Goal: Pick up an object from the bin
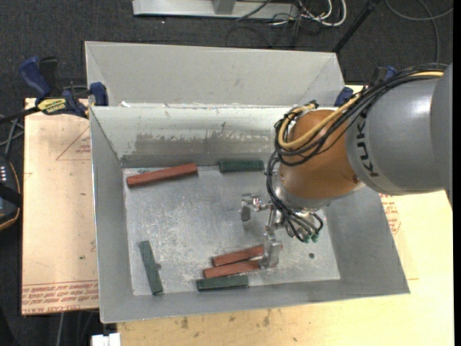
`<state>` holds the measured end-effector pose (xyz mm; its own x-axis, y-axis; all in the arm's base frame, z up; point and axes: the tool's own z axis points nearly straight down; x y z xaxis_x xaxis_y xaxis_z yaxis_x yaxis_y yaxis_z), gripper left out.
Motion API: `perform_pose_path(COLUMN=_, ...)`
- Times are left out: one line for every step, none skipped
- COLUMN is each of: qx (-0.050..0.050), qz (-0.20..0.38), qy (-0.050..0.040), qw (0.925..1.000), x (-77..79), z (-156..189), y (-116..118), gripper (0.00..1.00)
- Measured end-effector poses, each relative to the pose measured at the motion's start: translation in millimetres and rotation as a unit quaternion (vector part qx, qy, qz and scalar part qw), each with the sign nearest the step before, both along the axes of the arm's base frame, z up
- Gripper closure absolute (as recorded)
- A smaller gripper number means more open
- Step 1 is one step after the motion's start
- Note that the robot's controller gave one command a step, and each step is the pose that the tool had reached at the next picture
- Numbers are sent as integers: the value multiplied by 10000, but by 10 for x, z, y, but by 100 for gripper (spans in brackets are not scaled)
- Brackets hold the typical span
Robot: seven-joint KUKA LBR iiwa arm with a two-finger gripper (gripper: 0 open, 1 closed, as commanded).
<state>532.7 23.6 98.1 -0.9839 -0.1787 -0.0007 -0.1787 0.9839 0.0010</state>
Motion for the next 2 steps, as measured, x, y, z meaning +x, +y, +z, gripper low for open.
perform_pose_path(qx=-4, qz=1017, qy=2, qw=9948, x=-68, z=-16, y=147, gripper=0)
perform_pose_path(qx=1, qz=2041, qy=-18, qw=9790, x=-448, z=-278, y=-6, gripper=100)
